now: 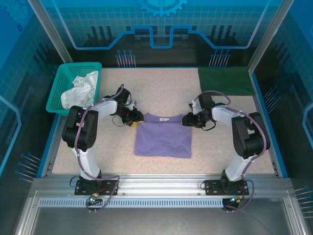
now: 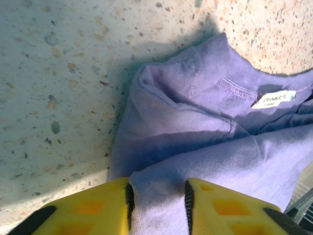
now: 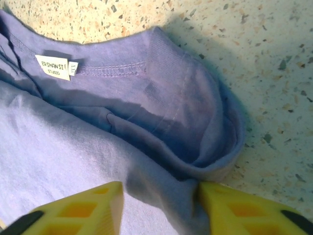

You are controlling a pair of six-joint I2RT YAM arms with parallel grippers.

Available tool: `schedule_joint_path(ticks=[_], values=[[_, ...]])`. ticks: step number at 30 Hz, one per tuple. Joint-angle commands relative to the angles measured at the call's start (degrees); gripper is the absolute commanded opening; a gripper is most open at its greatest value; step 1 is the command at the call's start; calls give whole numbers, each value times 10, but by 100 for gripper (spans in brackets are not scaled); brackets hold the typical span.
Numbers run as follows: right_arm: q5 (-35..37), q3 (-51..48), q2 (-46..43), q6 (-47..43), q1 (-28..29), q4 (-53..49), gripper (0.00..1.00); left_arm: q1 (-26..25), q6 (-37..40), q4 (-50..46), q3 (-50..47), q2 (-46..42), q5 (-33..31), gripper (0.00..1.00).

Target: Fold and stack the t-shirts

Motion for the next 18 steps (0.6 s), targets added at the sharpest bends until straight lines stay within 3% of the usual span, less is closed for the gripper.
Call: schedule_joint_path(ticks=[1, 8, 12, 18], values=[[1, 4, -9, -8, 5, -18, 36, -5, 9, -12, 4, -26, 13, 29], [8, 4, -39, -12, 7, -35, 10, -9, 8, -20, 1, -47, 9, 2], [15, 2, -83, -3, 16, -41, 1, -9, 8, -28, 3, -85, 10, 0], [39, 31, -137, 28, 15, -30, 0, -9, 5, -24, 46, -113, 0, 0]])
